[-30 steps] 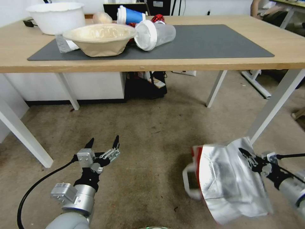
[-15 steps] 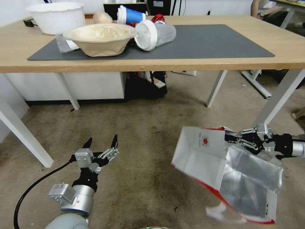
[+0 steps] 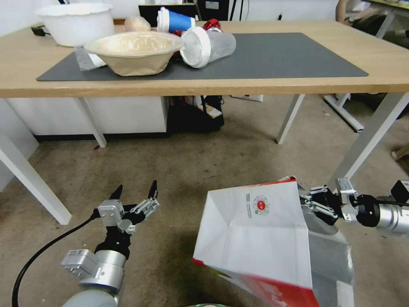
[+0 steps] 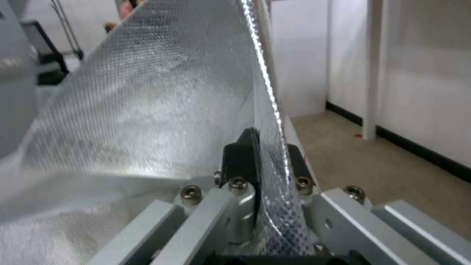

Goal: Pick up the food delivery bag from the floor and place it on the table.

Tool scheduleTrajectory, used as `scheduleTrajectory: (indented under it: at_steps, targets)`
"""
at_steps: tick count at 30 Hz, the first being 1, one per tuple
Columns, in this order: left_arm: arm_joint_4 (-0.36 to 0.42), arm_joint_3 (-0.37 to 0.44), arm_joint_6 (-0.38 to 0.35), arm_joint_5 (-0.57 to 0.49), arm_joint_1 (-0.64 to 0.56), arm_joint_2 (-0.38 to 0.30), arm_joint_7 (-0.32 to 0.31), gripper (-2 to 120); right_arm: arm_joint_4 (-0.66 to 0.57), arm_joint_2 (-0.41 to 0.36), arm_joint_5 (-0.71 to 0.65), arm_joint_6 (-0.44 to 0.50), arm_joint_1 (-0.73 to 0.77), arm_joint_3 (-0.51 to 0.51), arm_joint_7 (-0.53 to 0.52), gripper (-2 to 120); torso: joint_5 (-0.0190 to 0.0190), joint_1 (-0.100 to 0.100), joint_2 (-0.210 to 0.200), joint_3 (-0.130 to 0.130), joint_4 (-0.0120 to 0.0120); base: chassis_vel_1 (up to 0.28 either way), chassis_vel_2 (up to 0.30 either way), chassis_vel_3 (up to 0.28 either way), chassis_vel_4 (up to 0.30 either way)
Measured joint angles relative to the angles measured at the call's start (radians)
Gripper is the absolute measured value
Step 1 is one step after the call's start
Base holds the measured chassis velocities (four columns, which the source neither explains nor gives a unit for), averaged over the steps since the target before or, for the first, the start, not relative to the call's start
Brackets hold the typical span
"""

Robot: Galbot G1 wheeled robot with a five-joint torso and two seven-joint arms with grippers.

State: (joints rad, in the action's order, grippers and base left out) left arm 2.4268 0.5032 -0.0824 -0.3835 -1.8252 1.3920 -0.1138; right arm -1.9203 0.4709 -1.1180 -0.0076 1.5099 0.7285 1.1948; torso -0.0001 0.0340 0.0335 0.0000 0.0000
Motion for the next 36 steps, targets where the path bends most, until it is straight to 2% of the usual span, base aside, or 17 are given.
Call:
scheduleTrajectory:
  at_steps: [19,36]
  targets:
    - [0.012,0.000,0.014,-0.012,-0.007,0.010,0.006,100,0.027,0.045,-0.013,-0.076,-0.022,0.000,0.117,0,0.0002,0.000,0.000,0.000,-0.0001,0.000,0.000,0.000,0.000]
    - [0.005,-0.005,0.023,-0.013,-0.003,0.010,0.006,100,0.033,0.076,-0.026,-0.085,-0.035,-0.003,0.121,0,0.0002,0.000,0.000,0.000,0.0000,0.000,0.000,0.000,0.000]
